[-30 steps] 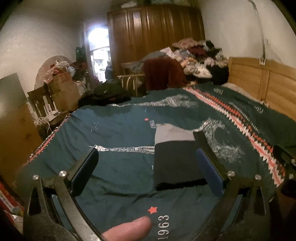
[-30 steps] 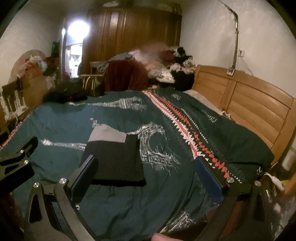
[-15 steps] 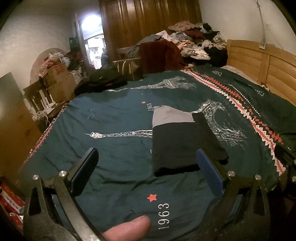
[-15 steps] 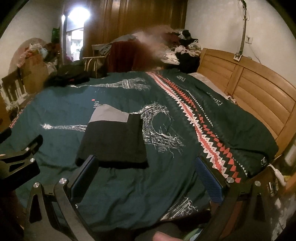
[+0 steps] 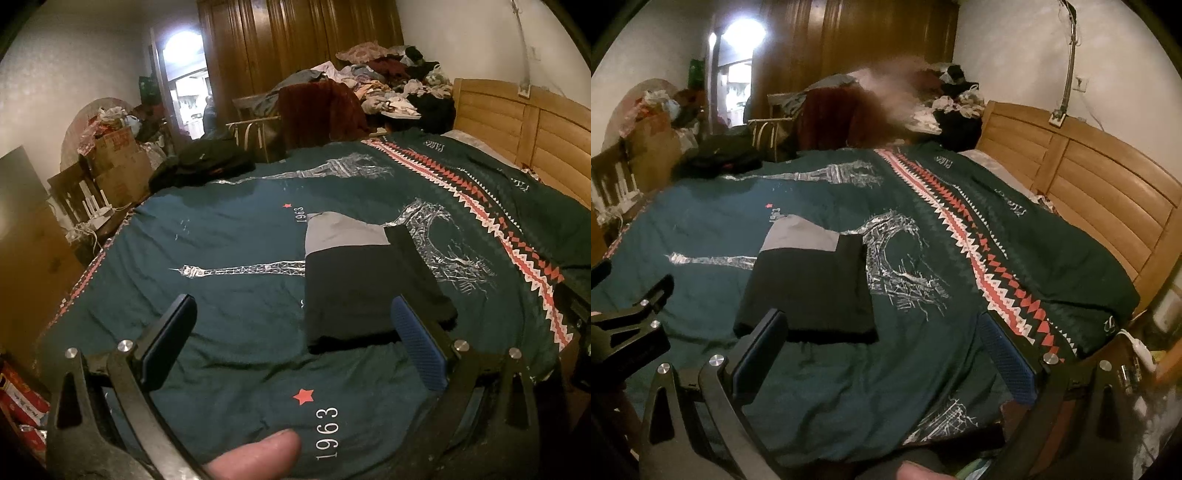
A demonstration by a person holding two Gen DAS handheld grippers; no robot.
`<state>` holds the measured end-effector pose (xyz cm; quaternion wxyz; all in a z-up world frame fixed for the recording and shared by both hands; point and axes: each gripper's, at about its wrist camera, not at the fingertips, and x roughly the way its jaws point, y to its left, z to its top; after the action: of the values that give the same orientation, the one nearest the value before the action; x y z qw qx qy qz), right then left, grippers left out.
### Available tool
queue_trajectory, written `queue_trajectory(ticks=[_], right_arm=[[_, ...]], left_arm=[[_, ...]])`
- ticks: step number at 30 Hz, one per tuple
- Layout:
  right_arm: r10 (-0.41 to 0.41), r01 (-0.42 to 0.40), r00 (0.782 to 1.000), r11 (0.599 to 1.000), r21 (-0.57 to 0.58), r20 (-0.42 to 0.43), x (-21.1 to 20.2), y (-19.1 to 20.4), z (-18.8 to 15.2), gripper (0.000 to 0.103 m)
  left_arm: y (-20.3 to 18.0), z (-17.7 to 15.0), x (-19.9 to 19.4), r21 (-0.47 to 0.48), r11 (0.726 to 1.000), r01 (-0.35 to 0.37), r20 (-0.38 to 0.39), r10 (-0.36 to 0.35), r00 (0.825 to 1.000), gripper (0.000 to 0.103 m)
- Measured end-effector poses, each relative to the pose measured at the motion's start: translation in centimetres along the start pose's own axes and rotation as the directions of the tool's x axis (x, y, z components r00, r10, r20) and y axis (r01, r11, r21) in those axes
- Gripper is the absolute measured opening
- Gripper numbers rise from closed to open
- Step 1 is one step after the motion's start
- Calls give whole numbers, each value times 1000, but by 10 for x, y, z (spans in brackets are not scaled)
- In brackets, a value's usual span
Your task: Fold large clothes
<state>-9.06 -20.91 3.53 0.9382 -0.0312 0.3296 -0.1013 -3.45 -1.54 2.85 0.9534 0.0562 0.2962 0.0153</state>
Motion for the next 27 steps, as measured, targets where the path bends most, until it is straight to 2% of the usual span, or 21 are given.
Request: queue_trajectory(ticks=[9, 17, 21, 27], right_arm=[[-18, 18, 1000, 1000, 0, -3, -1, 2, -3, 103], [-14, 14, 999, 1000, -4, -34, 5, 5, -14, 103], [-15, 15, 999, 1000, -4, -36, 6, 5, -15, 103], [-20, 20, 999, 1000, -7, -43, 6, 8, -19, 103]], left_arm=[[-1, -11, -2, 15, 999, -50, -19, 50, 999, 103], [2, -23, 6, 4, 998, -59, -111, 59, 992, 103], [4, -26, 7, -2, 999, -49, -138, 49, 989, 103], [5, -29, 17, -43, 999, 30, -221, -39, 975, 103]])
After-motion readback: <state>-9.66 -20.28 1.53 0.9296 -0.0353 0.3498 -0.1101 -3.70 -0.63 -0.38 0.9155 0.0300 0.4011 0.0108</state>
